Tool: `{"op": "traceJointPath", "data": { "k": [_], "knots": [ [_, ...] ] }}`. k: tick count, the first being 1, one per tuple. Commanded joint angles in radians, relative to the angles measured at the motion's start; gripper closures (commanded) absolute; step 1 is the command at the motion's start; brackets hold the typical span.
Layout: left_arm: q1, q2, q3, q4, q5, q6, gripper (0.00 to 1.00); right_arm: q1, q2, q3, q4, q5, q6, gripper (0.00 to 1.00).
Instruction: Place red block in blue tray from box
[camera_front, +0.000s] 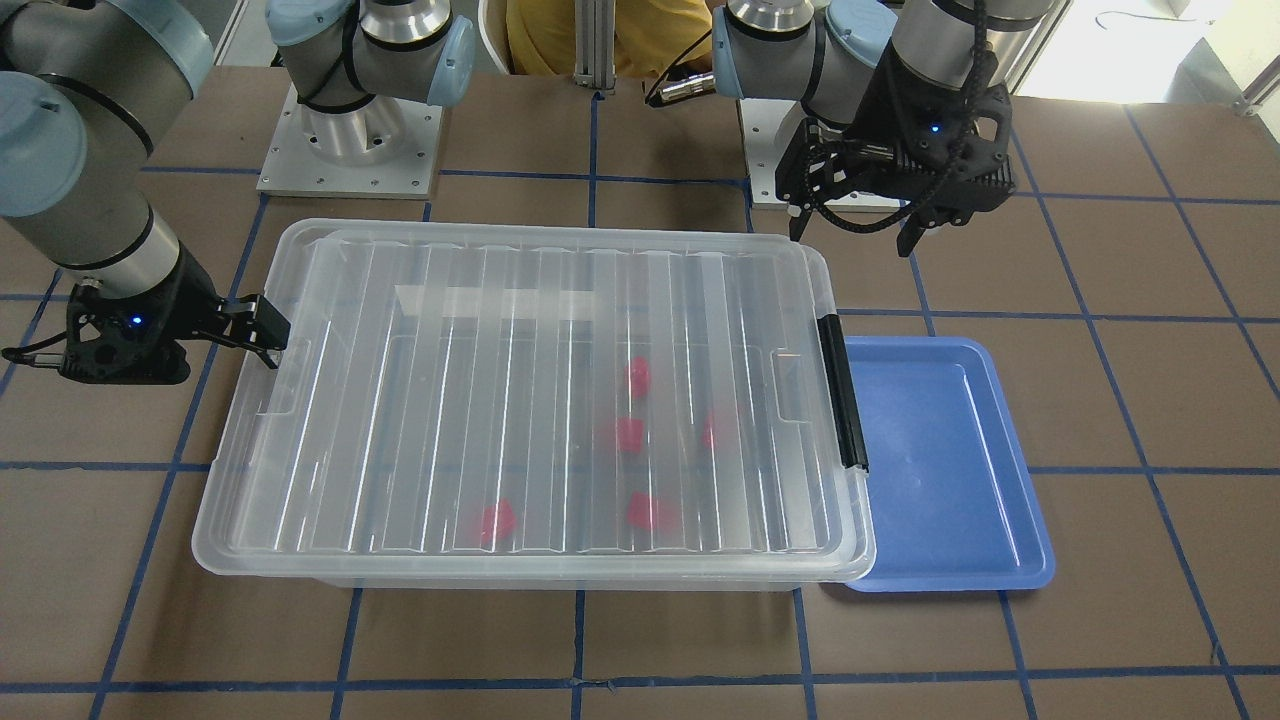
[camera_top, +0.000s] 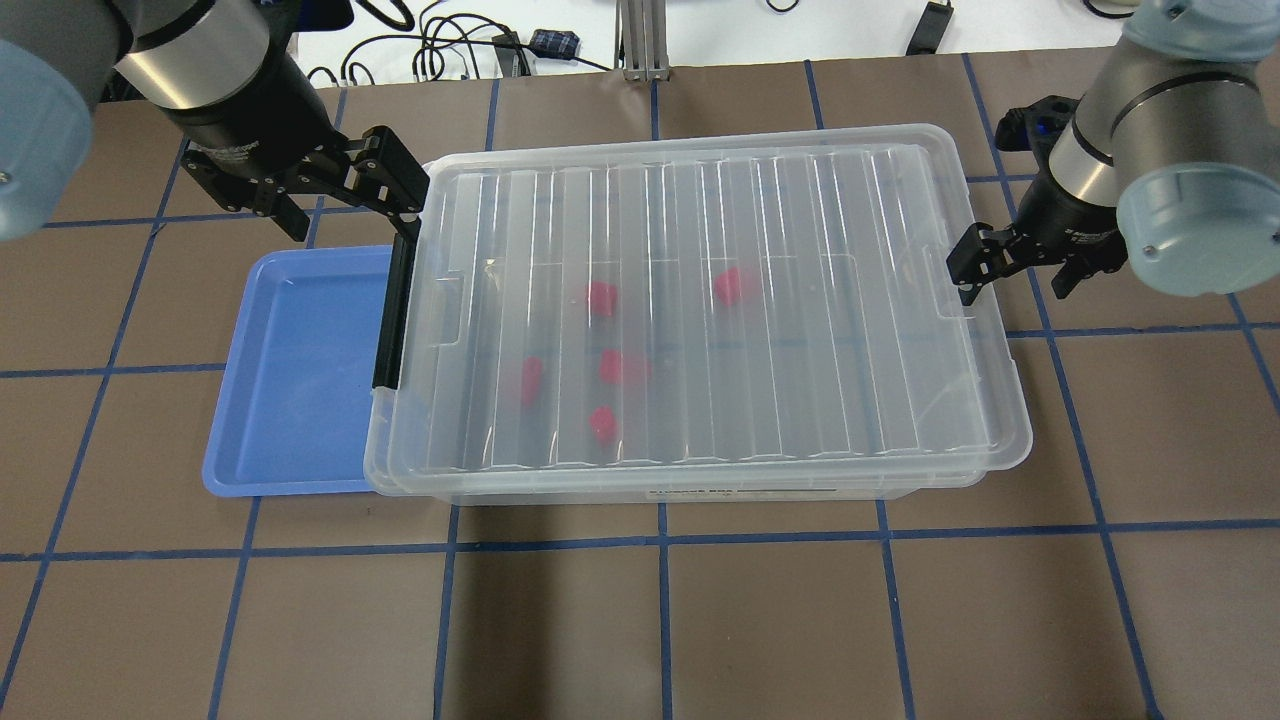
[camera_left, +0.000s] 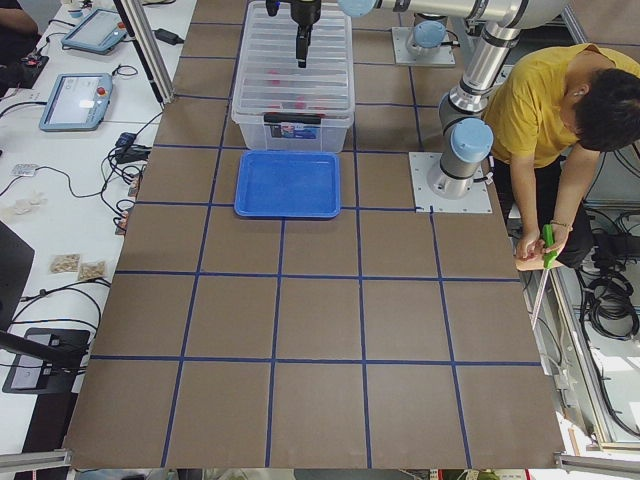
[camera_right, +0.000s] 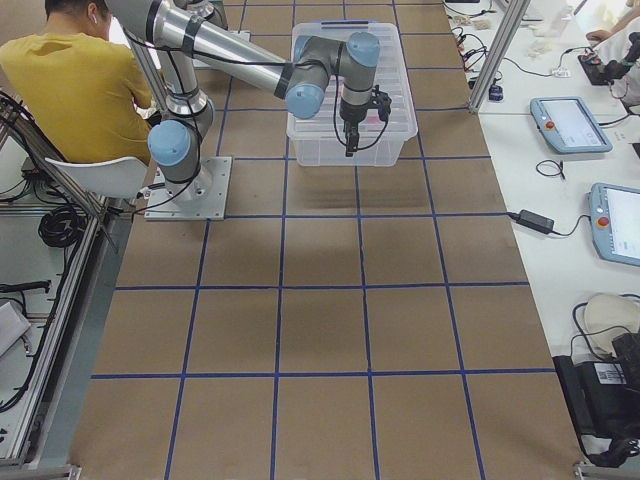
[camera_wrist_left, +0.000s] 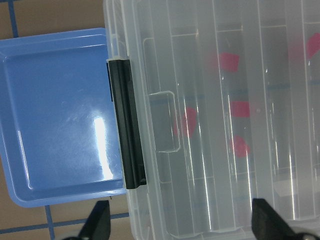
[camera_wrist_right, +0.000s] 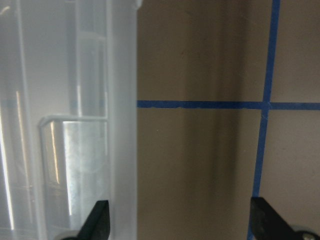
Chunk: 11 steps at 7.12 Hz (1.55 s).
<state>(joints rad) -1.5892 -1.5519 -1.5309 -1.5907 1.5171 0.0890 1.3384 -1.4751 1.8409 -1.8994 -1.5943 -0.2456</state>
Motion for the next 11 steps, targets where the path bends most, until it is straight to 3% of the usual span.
{"op": "traceJointPath", "data": {
  "k": [1,11],
  "knots": [
    [0.000,0.001,0.000,0.000,0.000,0.000,0.00,-0.053,0.002,-0.002,0.000,0.001,-0.033,0.00],
    [-0.003,0.000,-0.002,-0.006,0.009,0.014,0.00,-0.214,0.016,-0.009,-0.006,-0.023,-0.259,0.00]
  ]
}}
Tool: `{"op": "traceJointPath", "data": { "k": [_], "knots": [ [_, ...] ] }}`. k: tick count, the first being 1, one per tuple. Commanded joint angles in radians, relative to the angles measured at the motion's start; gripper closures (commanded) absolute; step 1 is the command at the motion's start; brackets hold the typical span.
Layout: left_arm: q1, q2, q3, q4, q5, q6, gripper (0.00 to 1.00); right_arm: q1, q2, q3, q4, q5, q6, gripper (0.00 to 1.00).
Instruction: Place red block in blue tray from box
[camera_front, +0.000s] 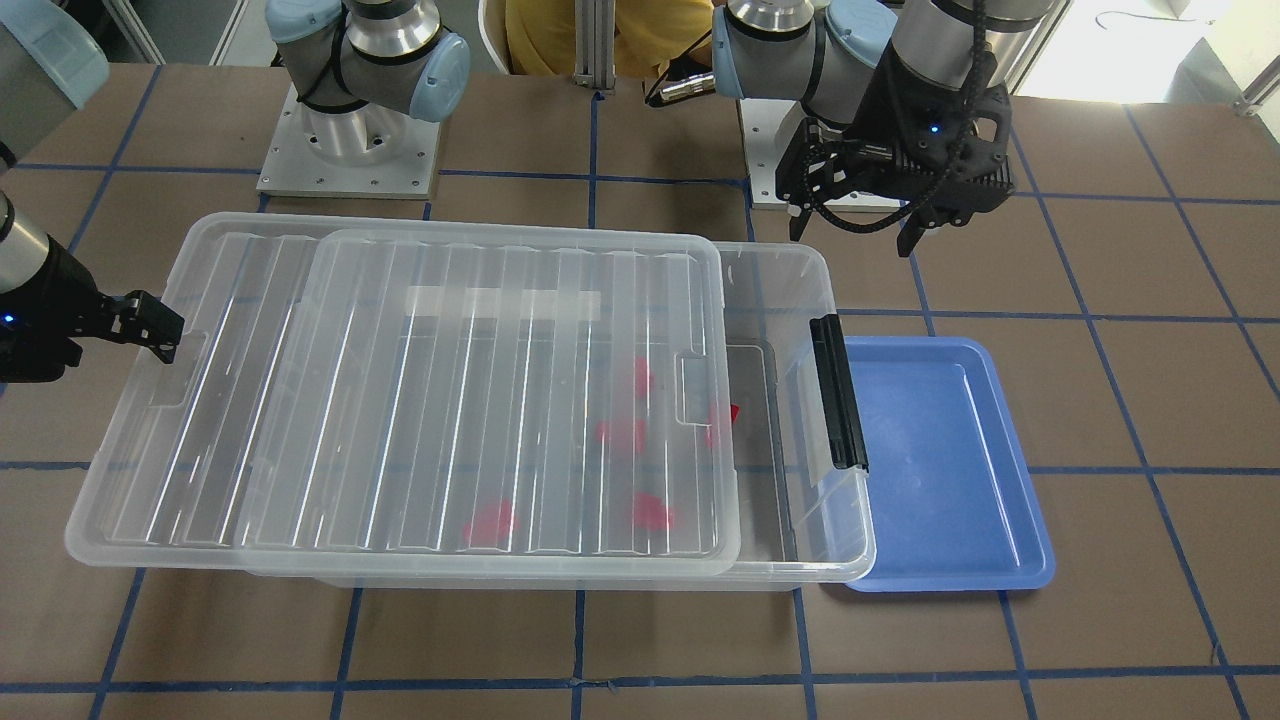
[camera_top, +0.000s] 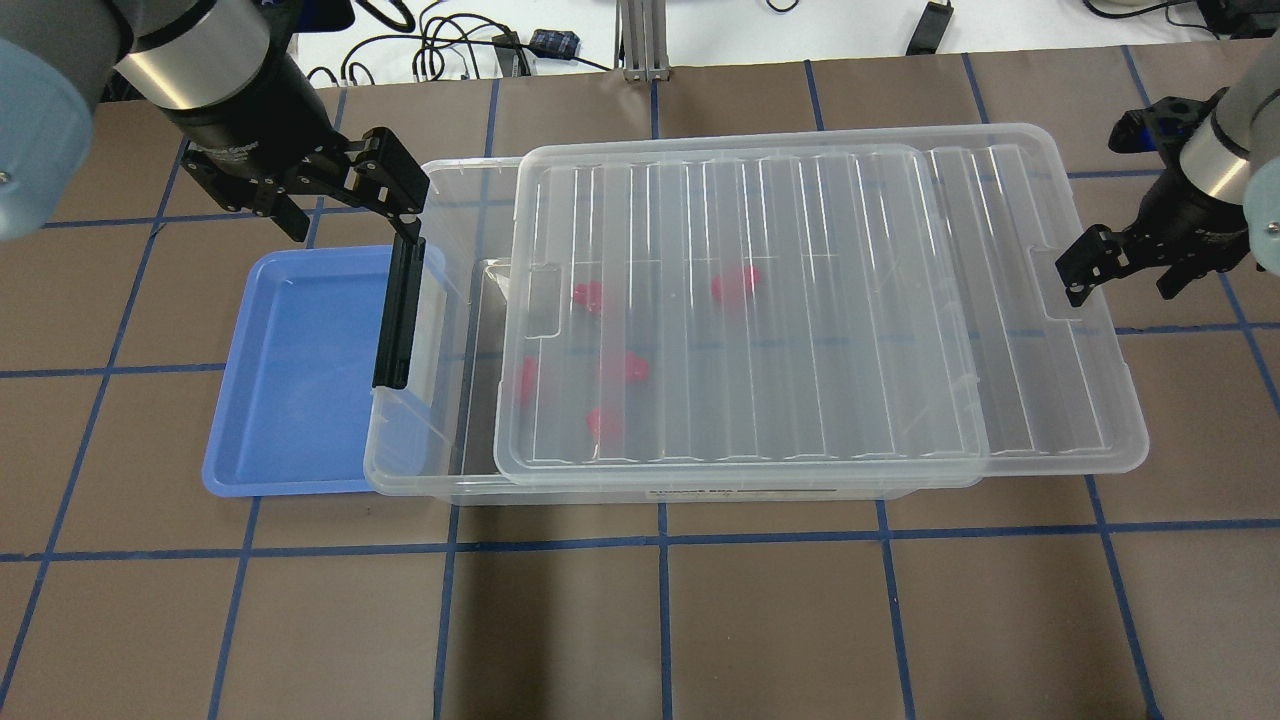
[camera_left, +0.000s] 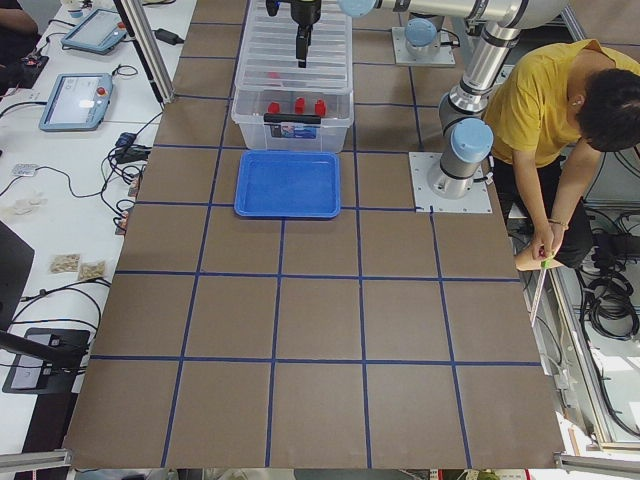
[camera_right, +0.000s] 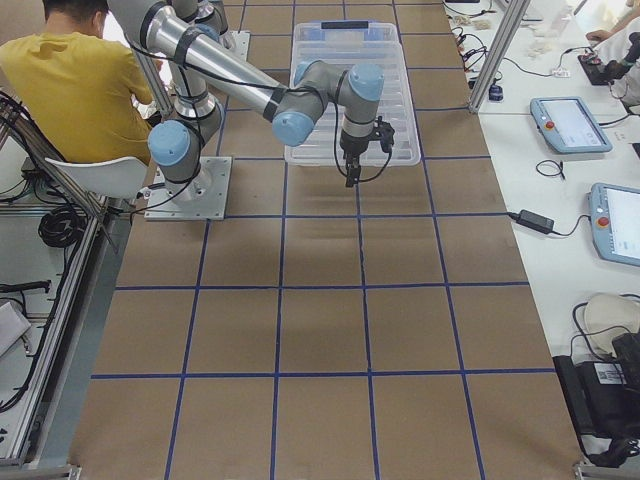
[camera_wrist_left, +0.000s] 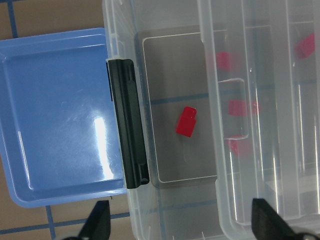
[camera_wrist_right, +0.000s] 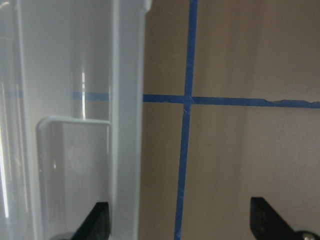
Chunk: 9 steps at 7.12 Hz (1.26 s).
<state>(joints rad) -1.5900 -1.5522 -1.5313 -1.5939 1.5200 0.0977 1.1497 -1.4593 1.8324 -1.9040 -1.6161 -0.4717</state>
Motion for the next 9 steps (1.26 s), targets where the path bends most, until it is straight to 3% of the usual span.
{"op": "traceJointPath", "data": {
  "k": [1,3,9],
  "knots": [
    [-0.005,0.000,-0.016,0.003,0.021,0.031,0.00,-0.027,0.004,-0.002,-0.013,-0.002,-0.034,0.00],
    [-0.007,0.004,-0.033,0.003,0.022,0.109,0.00,-0.028,0.004,-0.007,-0.021,-0.004,-0.036,0.00],
    [0.002,-0.054,-0.088,0.052,0.032,0.910,0.00,-0.079,0.004,-0.015,-0.021,-0.013,-0.118,0.00]
  ]
}}
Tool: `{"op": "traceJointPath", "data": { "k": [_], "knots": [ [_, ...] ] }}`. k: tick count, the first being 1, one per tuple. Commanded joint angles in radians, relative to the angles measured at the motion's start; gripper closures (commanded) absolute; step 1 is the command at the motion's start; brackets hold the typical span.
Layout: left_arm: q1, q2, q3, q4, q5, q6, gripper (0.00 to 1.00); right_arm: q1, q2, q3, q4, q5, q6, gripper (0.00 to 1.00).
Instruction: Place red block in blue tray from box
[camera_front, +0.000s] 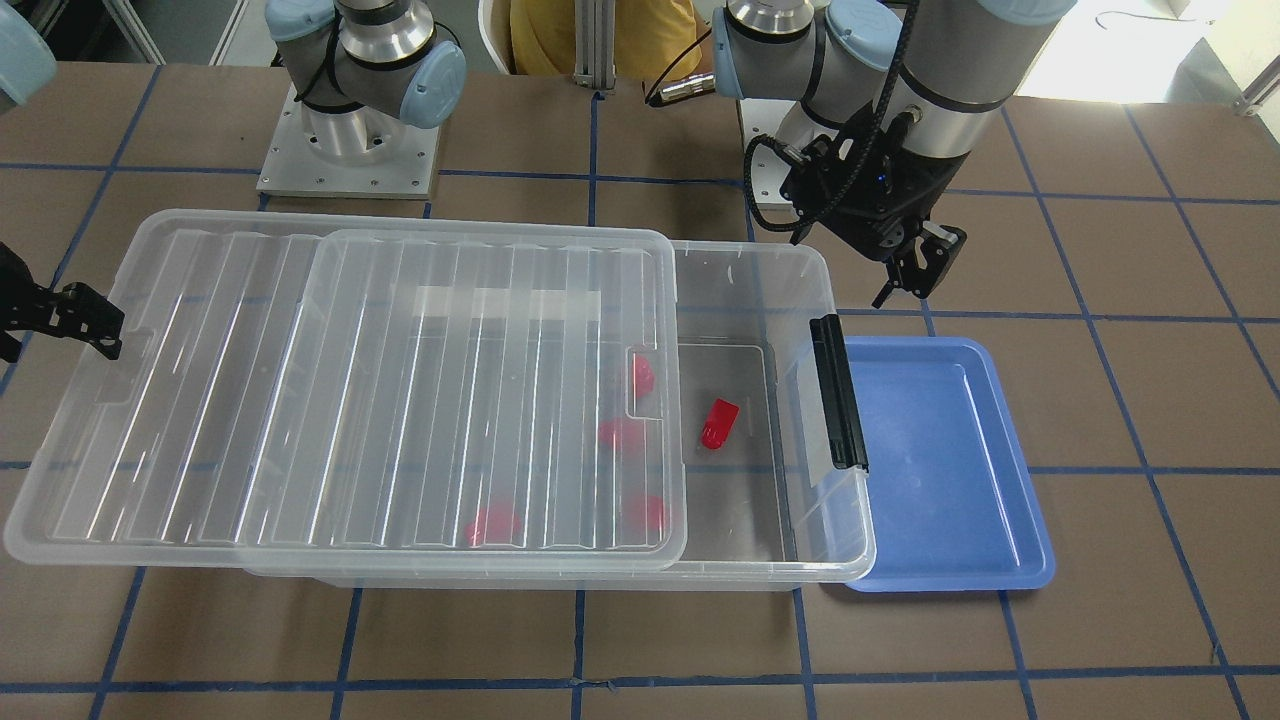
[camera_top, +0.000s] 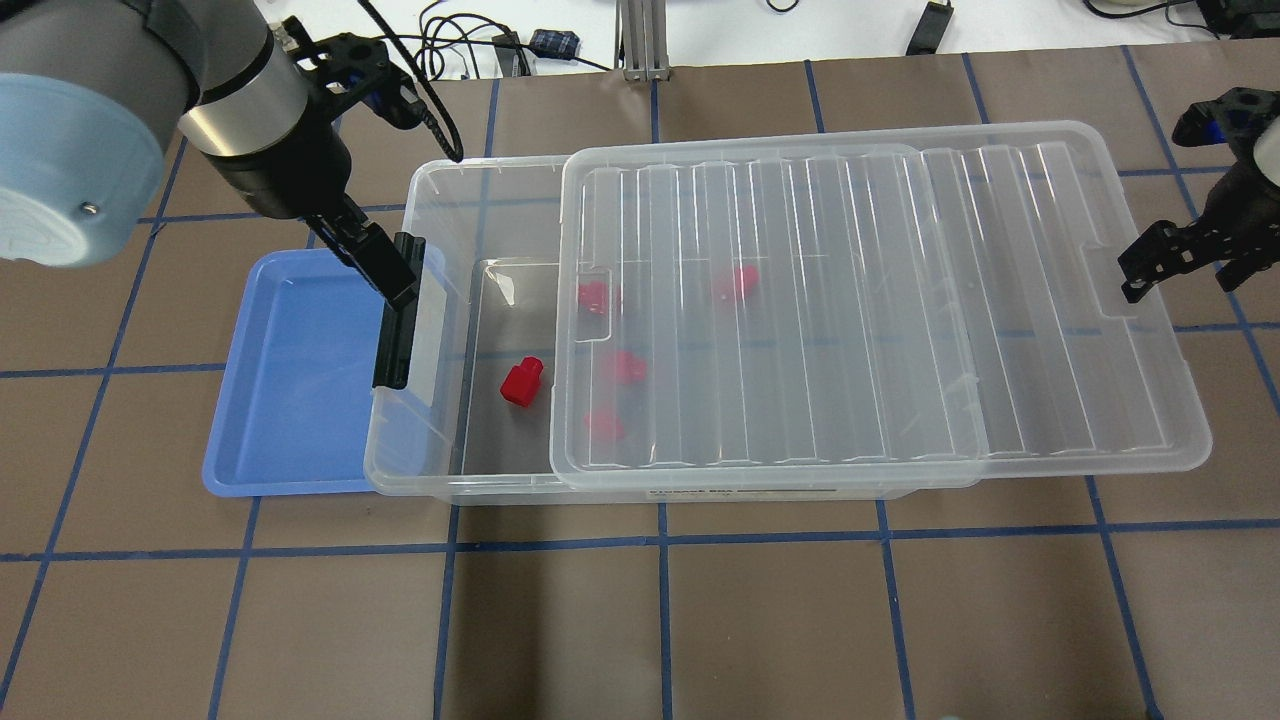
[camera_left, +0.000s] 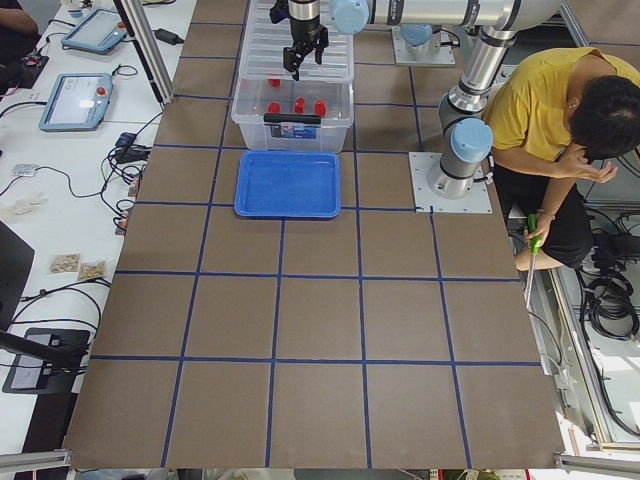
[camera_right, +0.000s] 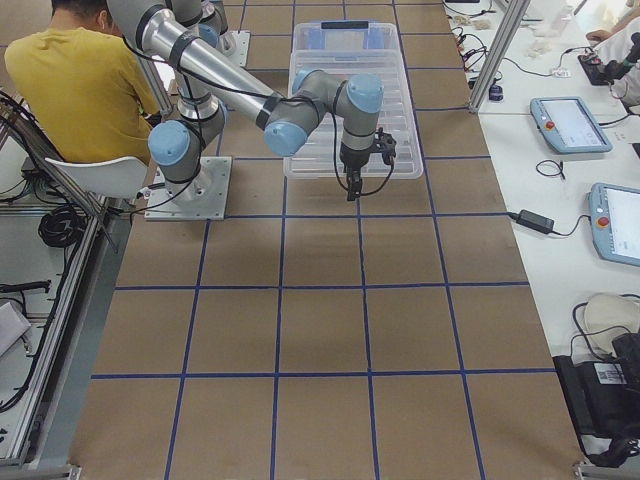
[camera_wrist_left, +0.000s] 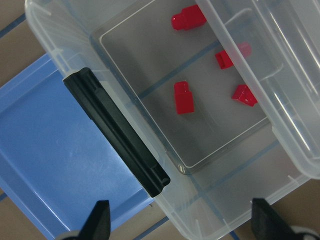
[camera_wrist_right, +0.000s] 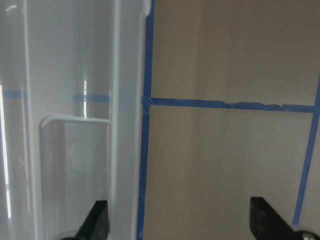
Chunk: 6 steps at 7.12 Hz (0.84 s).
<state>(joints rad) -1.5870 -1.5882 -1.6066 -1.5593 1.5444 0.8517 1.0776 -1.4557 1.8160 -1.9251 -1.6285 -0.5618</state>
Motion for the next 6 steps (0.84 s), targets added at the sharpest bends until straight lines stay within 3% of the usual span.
{"op": "traceJointPath", "data": {
  "k": [1,3,6],
  "knots": [
    [-0.001,-0.029,-0.053,0.098,0.013,0.332,0.00,-0.014,0.000,-0.003,0.000,-0.002,-0.035,0.00],
    [-0.002,-0.058,-0.130,0.236,0.011,0.546,0.00,-0.031,0.000,-0.004,0.000,-0.005,-0.038,0.00],
    [-0.042,-0.122,-0.171,0.324,0.010,0.640,0.00,-0.048,0.015,-0.009,-0.005,-0.007,-0.078,0.00]
  ]
}}
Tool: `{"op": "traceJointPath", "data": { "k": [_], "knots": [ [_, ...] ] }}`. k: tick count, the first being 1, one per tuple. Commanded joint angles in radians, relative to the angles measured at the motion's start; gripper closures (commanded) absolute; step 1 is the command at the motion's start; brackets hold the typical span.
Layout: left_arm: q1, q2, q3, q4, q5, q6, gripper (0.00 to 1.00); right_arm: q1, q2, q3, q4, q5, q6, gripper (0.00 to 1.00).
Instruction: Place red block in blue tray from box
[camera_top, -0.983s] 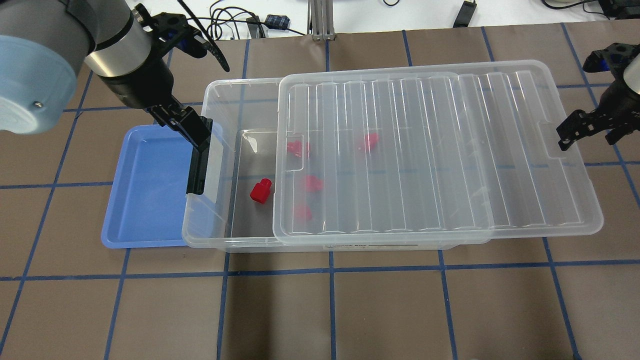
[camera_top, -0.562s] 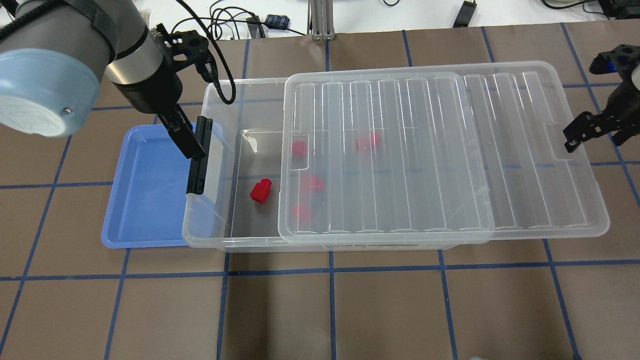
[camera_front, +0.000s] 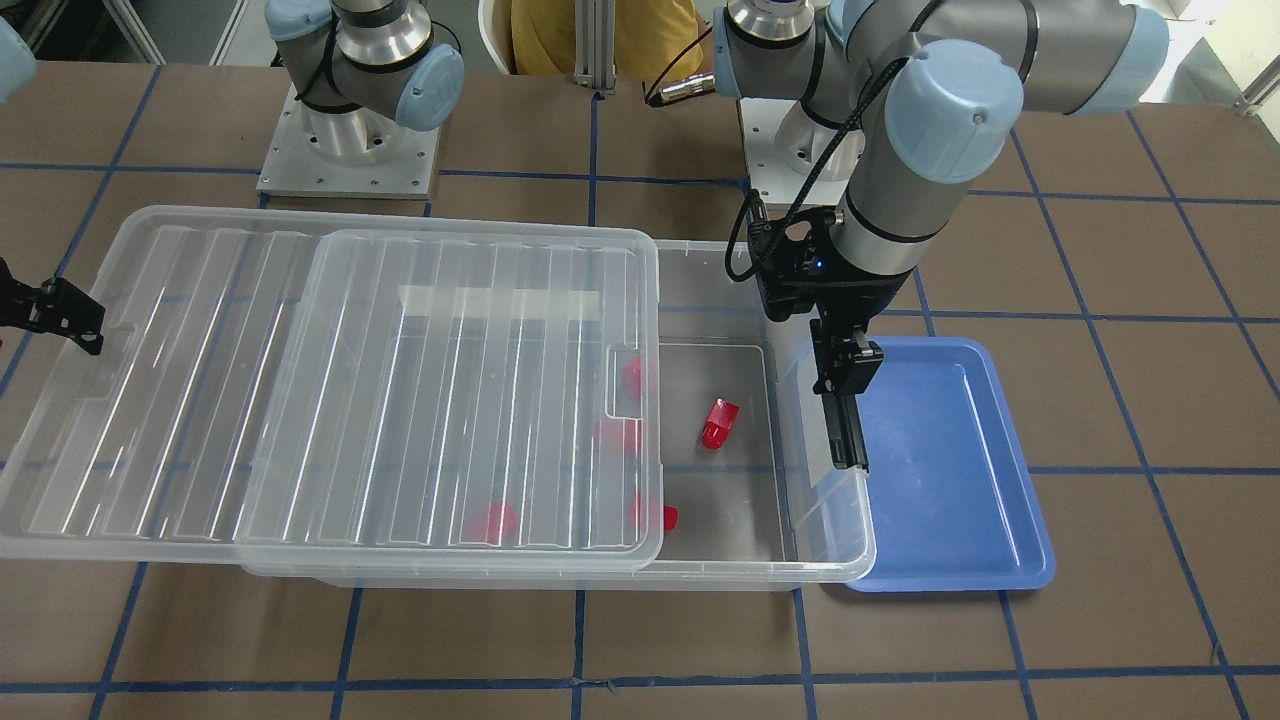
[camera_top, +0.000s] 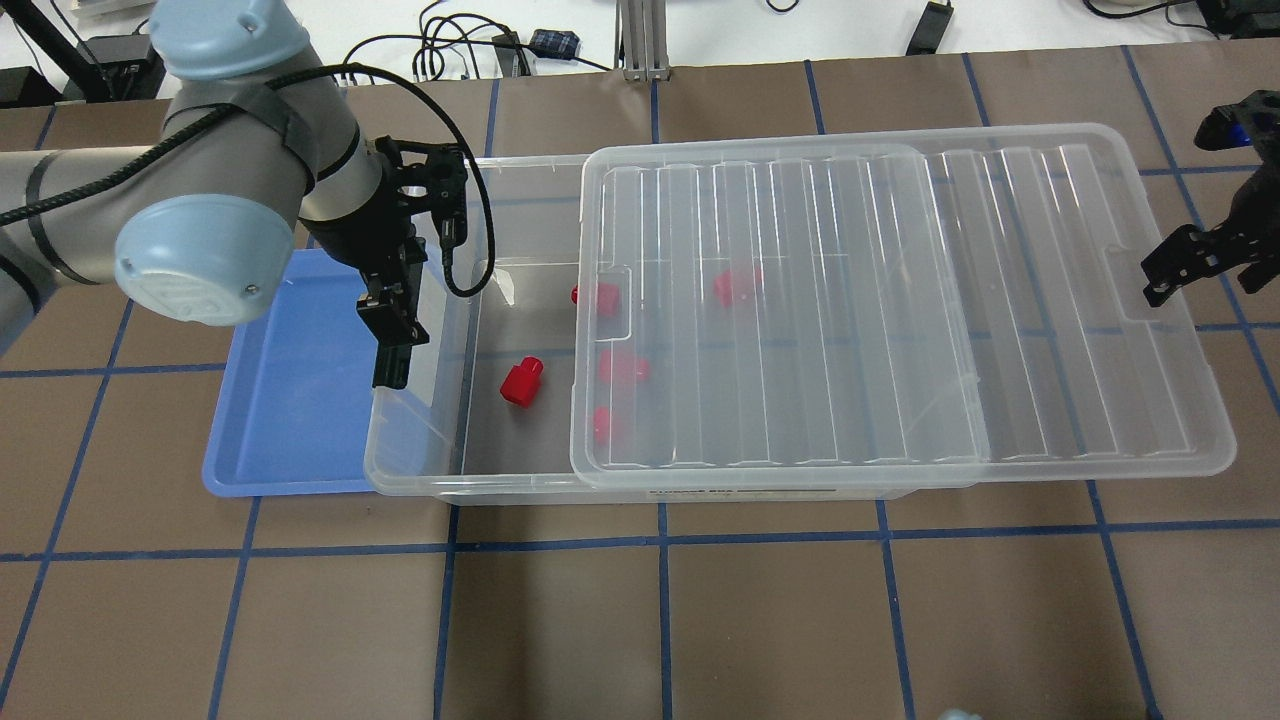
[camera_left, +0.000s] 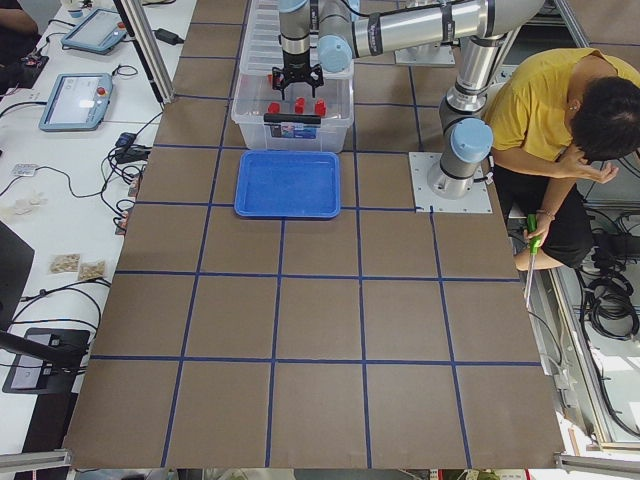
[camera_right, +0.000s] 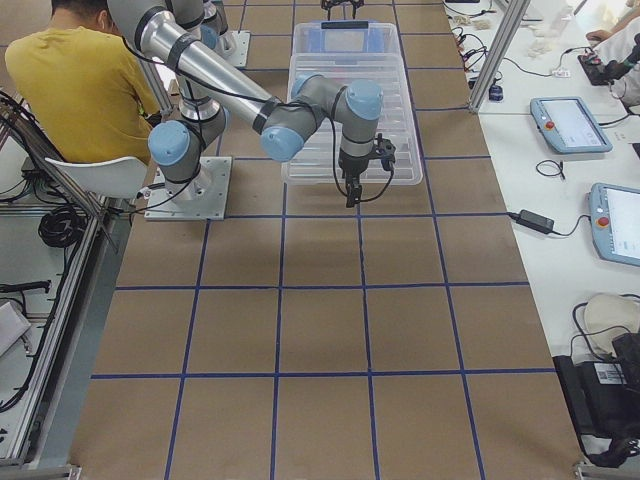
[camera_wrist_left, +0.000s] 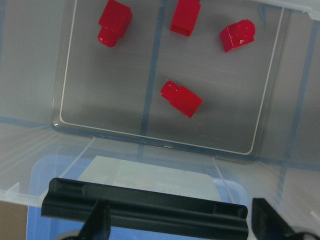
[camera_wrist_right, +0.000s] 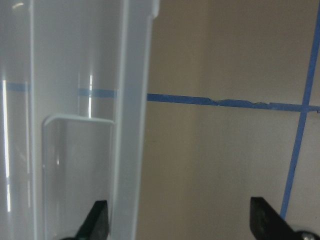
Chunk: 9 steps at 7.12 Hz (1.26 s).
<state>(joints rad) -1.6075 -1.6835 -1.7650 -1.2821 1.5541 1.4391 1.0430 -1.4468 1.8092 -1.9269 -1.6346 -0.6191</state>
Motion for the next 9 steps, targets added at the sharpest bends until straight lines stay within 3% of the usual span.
{"op": "traceJointPath", "data": {
  "k": [1,4,9],
  "knots": [
    [-0.029,-0.050,-0.042,0.094,-0.006,0.072,0.00,-0.035,0.006,-0.005,-0.003,0.001,-0.024,0.00],
    [-0.063,-0.112,-0.131,0.263,-0.009,0.066,0.00,-0.040,0.008,-0.013,-0.003,-0.001,-0.045,0.00],
    [-0.097,-0.199,-0.175,0.385,0.000,0.020,0.00,-0.040,0.008,-0.037,0.005,-0.001,-0.034,0.00]
  ]
}}
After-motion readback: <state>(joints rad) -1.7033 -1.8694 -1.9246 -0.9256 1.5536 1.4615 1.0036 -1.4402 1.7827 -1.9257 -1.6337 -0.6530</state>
